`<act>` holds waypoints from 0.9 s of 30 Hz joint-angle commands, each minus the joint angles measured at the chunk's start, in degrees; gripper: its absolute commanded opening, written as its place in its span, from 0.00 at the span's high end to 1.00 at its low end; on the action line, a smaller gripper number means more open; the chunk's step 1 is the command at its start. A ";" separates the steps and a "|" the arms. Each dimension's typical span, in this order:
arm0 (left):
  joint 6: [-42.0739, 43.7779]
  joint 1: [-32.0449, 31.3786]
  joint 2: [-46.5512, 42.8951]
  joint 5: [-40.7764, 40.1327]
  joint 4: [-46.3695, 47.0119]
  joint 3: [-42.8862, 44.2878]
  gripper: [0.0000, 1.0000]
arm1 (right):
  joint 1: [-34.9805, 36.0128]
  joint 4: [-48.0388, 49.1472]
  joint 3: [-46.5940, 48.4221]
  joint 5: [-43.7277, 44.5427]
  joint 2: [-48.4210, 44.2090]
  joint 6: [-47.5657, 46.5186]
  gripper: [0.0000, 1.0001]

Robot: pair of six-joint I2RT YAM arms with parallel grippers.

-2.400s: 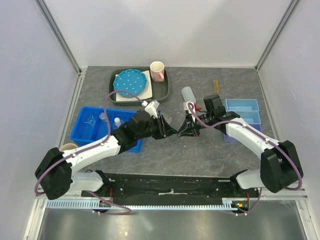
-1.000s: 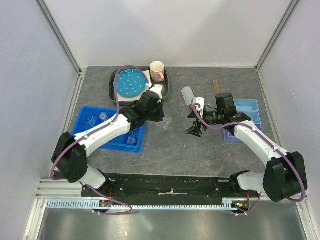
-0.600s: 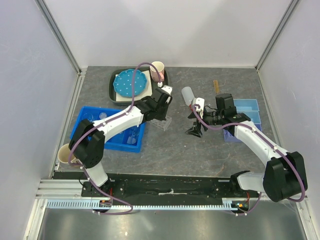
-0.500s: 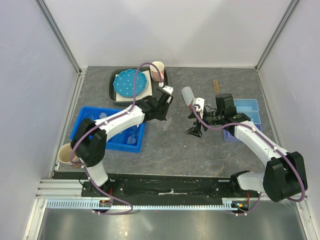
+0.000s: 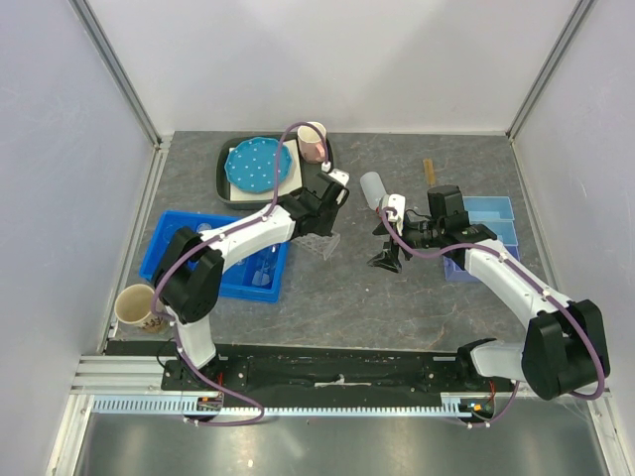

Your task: Organize the chemistry lab equipment

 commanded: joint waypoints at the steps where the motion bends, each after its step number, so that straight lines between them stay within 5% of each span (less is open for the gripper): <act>1: 2.93 0.10 1.00 -1.84 -0.10 1.86 0.96 | -0.14 0.89 -0.24 -0.84 0.40 -1.43 0.11; 6: 3.02 0.10 1.53 -1.31 -0.36 2.12 0.93 | -0.14 0.71 -0.24 -0.84 0.66 -1.69 0.11; 15: 2.32 0.01 0.48 -1.75 -1.50 2.73 0.61 | -0.14 0.36 -0.15 -0.58 0.84 -2.22 0.11; 27: 1.88 -0.08 -5.23 -2.28 -4.05 3.35 0.47 | -0.93 -0.51 0.02 0.39 0.22 -3.45 0.11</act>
